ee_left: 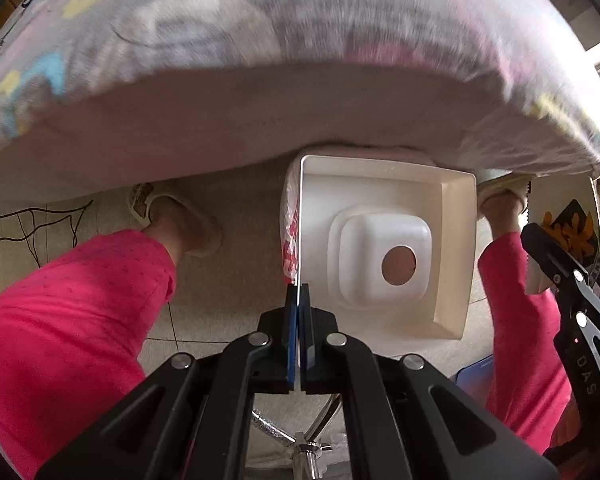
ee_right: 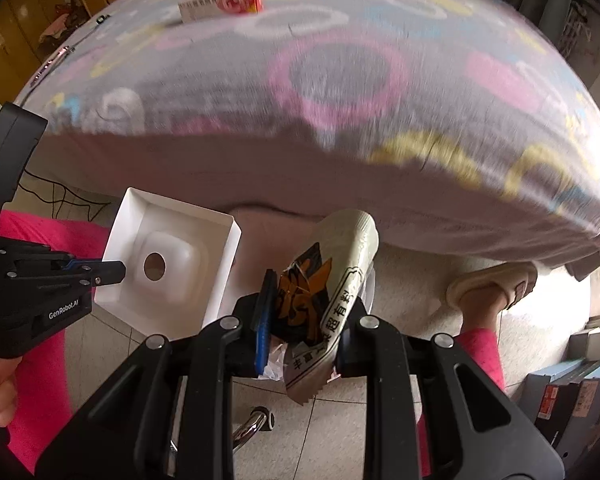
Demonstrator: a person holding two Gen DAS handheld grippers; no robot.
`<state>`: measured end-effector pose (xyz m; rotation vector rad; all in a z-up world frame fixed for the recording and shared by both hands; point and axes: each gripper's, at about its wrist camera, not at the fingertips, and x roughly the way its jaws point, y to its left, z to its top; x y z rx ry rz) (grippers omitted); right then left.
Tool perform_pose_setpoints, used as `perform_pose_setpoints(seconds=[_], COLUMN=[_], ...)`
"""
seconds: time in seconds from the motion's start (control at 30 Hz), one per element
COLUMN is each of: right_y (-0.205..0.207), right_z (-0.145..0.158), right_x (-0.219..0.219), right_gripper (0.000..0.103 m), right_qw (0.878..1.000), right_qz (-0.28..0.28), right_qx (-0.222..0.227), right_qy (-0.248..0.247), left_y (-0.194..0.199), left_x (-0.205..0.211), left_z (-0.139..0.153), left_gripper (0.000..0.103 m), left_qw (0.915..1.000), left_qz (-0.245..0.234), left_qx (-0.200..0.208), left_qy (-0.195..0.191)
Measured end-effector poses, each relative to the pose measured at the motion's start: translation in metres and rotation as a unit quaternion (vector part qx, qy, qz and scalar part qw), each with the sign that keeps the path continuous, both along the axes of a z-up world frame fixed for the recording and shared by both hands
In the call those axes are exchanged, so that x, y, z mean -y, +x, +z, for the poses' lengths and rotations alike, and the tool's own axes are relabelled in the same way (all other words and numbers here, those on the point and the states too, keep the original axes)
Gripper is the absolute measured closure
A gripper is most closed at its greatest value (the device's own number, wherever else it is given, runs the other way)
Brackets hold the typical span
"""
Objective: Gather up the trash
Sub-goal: 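Carry the white tray and snack wrapper down over the trash bag with both tools, then open both tools to drop the tray and wrapper into the trash bag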
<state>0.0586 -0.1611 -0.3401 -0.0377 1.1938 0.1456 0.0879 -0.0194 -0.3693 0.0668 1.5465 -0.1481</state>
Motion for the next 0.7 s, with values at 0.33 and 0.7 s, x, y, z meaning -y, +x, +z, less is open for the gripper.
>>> perform_pose_setpoints(seconds=[0.33,0.7], right_y=[0.011,0.02], right_z=[-0.053,-0.113], right_x=[0.016,0.025], right_gripper=[0.08,0.08], right_qw=[0.998,0.993], right_qz=[-0.026,-0.049], right_qx=[-0.041,-0.09], right_qy=[0.027,0.049], left_y=[0.014,0.021], left_x=[0.013,0.017], left_z=[-0.042,-0.093], left_gripper=[0.102,0.102], left_qw=[0.9986,0.9944], left_qz=[0.013,0.019], left_qx=[-0.049,-0.099], left_qy=[0.015,0.032])
